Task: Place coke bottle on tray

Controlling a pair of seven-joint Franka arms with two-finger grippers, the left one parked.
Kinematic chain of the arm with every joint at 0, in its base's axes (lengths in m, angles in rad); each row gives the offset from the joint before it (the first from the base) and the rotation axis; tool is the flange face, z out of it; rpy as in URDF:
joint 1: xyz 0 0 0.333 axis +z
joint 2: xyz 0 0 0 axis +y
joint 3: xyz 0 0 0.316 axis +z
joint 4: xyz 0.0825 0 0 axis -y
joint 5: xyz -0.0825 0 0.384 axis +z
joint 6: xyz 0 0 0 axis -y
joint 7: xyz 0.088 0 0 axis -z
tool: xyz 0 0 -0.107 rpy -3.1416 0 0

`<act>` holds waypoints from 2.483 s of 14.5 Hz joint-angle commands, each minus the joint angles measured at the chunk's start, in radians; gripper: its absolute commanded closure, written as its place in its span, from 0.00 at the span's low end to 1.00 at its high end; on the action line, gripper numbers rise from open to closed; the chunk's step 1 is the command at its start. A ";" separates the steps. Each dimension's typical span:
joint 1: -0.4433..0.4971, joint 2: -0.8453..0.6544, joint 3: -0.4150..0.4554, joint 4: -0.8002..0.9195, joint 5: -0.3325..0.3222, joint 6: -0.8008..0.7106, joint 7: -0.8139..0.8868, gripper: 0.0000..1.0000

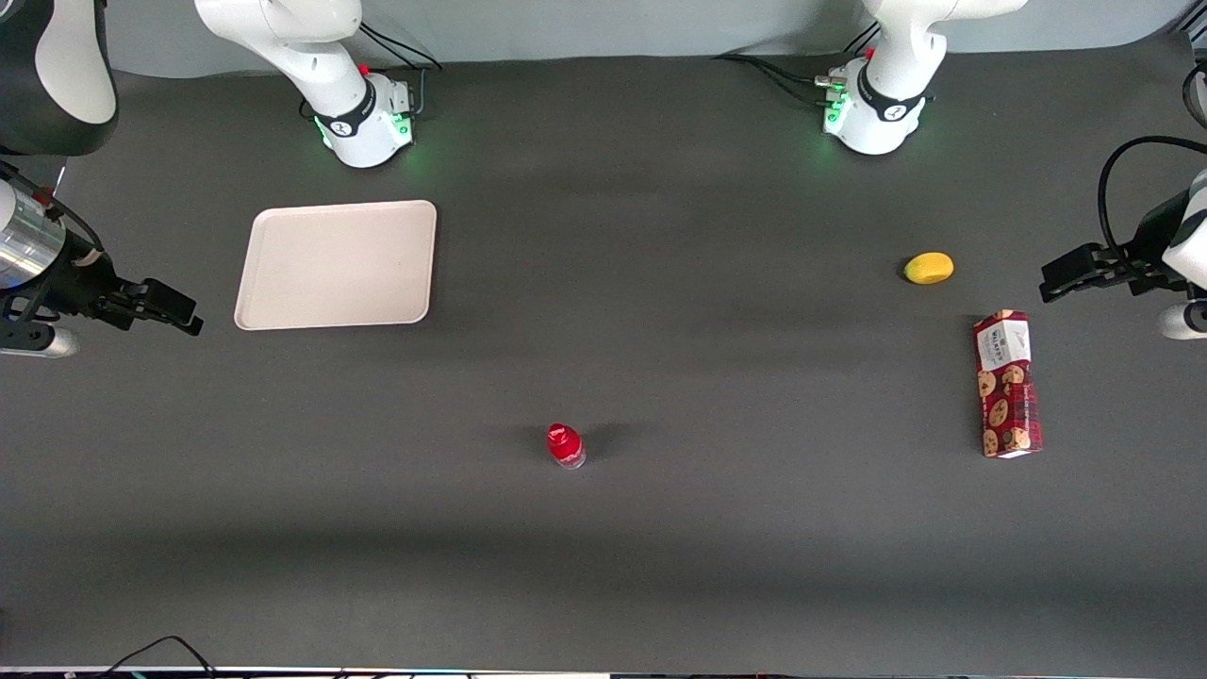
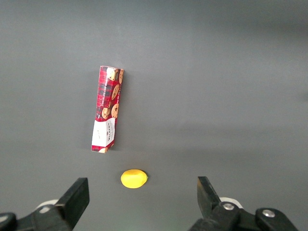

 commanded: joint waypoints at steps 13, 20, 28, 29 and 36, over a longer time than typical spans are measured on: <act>0.616 0.328 -0.012 0.350 0.076 -0.028 0.365 0.00; 0.639 0.607 -0.048 0.561 0.070 0.045 0.414 0.00; 0.648 0.724 -0.066 0.561 0.065 0.177 0.451 0.00; 0.650 0.736 -0.066 0.561 0.062 0.194 0.448 0.00; 0.648 0.801 -0.067 0.564 0.041 0.306 0.445 0.00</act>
